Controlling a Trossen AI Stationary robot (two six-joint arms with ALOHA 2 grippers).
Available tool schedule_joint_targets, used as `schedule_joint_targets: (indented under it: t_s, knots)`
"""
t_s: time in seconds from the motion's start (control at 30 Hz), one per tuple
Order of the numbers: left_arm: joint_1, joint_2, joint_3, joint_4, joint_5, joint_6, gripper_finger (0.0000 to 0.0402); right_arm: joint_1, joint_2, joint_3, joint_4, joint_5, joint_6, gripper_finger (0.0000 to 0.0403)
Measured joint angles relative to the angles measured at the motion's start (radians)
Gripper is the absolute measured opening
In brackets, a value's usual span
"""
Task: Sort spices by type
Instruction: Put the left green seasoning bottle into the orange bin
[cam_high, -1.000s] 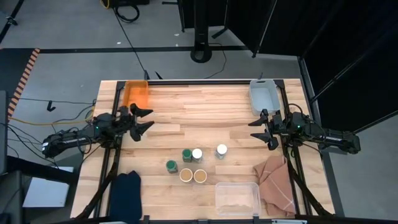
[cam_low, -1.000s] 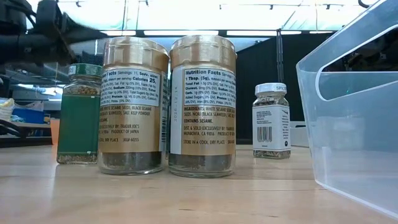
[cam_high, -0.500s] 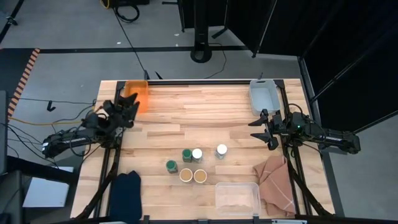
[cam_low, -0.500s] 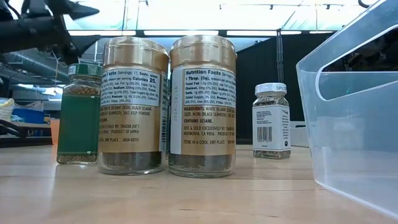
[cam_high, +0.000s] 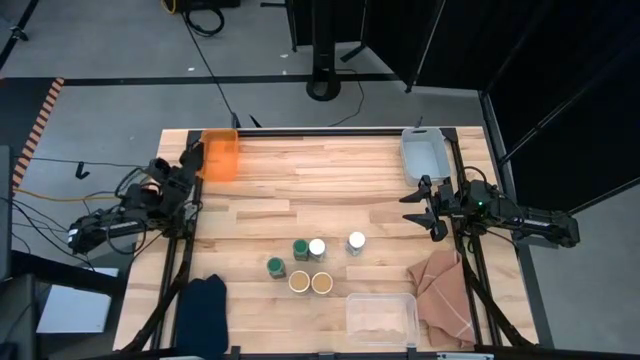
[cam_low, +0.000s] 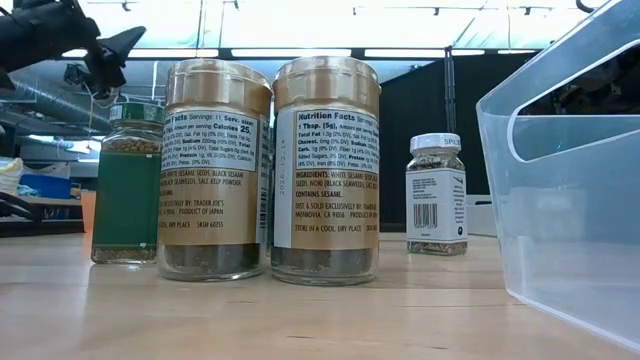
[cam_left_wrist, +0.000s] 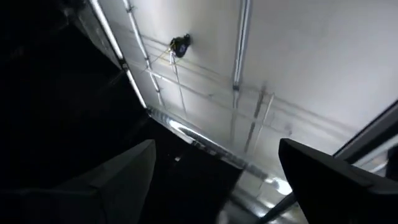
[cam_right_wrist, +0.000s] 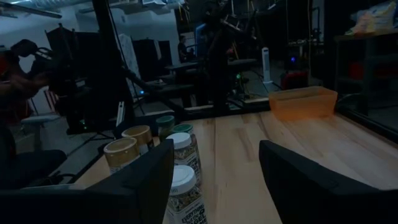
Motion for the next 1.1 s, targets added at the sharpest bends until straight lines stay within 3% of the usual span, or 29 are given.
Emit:
schedule_joint_targets:
  t_s: [0.17,0.33,0.53,0.77,0.93,1.1]
  knots:
    - [-0.002,0.031,0.09,-0.122,0.158,-0.185,0.0347,0.0,0.0,0.0,0.007,0.0,0.0,0.0243]
    - [-0.002,0.176,0.272,-0.303,0.29,-0.245,0.0347,0.0,0.0,0.0,0.007,0.0,0.0,0.0243]
    - [-0.002,0.456,0.552,-0.377,0.451,-0.194,0.0347,0.0,0.0,0.0,0.007,0.0,0.0,0.0243]
    - [-0.002,0.773,0.916,-0.591,0.671,-0.125,0.0347,0.0,0.0,0.0,0.007,0.0,0.0,0.0243]
    - [-0.006,0.941,1.123,-0.804,0.876,-0.124,0.0347,0.0,0.0,0.0,0.007,0.0,0.0,0.0243]
    - [-0.039,1.044,1.281,-1.091,0.928,-0.043,0.0347,0.0,0.0,0.0,0.007,0.0,0.0,0.0243]
